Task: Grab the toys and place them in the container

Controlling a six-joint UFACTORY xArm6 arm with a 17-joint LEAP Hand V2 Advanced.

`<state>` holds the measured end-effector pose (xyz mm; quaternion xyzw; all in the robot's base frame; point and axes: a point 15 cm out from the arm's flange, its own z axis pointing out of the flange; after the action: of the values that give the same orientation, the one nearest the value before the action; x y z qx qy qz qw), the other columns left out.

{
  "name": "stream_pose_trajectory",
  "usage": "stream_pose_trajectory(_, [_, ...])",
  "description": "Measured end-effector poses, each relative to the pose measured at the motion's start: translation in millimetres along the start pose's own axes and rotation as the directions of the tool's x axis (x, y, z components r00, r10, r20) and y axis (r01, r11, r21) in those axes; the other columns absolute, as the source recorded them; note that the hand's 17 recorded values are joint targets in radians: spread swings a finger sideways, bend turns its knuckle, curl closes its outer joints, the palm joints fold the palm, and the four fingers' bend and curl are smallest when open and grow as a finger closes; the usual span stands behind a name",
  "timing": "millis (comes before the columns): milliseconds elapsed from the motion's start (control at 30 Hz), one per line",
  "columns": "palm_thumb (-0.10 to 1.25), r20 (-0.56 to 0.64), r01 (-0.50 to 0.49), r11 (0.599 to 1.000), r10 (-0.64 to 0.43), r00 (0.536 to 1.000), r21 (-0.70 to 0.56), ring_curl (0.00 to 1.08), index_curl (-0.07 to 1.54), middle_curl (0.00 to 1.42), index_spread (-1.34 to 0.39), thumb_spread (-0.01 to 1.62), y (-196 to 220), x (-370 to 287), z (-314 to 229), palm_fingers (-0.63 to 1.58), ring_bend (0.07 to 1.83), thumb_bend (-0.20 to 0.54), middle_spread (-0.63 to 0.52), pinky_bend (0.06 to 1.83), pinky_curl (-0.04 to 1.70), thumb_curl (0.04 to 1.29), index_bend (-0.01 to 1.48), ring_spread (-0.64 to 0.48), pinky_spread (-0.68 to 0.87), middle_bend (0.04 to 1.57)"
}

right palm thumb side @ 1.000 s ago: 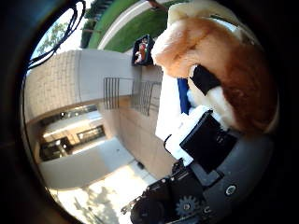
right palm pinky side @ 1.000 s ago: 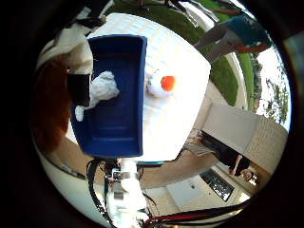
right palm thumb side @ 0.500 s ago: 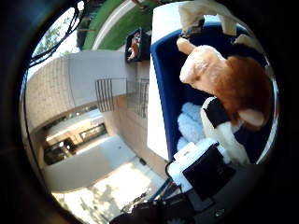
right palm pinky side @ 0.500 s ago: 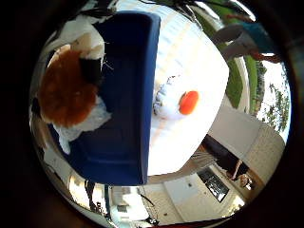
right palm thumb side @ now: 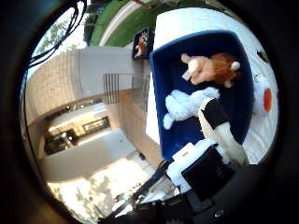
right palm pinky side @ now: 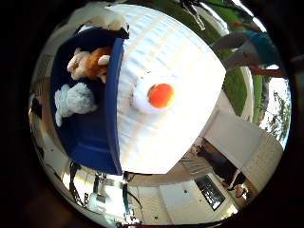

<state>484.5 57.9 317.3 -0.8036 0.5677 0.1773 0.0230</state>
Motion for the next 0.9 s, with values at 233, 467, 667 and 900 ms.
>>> stream_pose_trajectory(233, [0.78, -0.036, -0.091, 0.996, 0.090, 0.995, -0.026, 0.29, 0.36, 0.36, -0.36, 1.13, 21.3, 64.6, -1.3, 0.00, 0.45, -0.027, 0.05, 0.60, 0.33, 0.52, 0.15, 0.26, 0.43, 0.18])
stream_pose_trajectory(467, [0.78, -0.128, -0.168, 0.977, 0.151, 0.980, -0.135, 0.29, 0.34, 0.36, -0.35, 1.13, 20.4, 135.1, 50.4, 0.00, 0.44, -0.026, 0.05, 0.56, 0.31, 0.51, 0.16, 0.26, 0.42, 0.18])
stream_pose_trajectory(667, [0.78, -0.135, -0.190, 0.964, 0.166, 0.977, -0.185, 0.29, 0.32, 0.35, -0.33, 1.13, 16.8, 154.2, 82.2, 0.01, 0.42, -0.026, 0.05, 0.54, 0.30, 0.50, 0.16, 0.25, 0.42, 0.18])
stream_pose_trajectory(900, [0.78, -0.201, -0.201, 0.939, 0.148, 0.968, -0.278, 0.29, 0.30, 0.35, -0.28, 1.13, 17.8, 166.1, 115.1, 0.05, 0.39, -0.022, 0.04, 0.50, 0.28, 0.50, 0.17, 0.25, 0.41, 0.20])
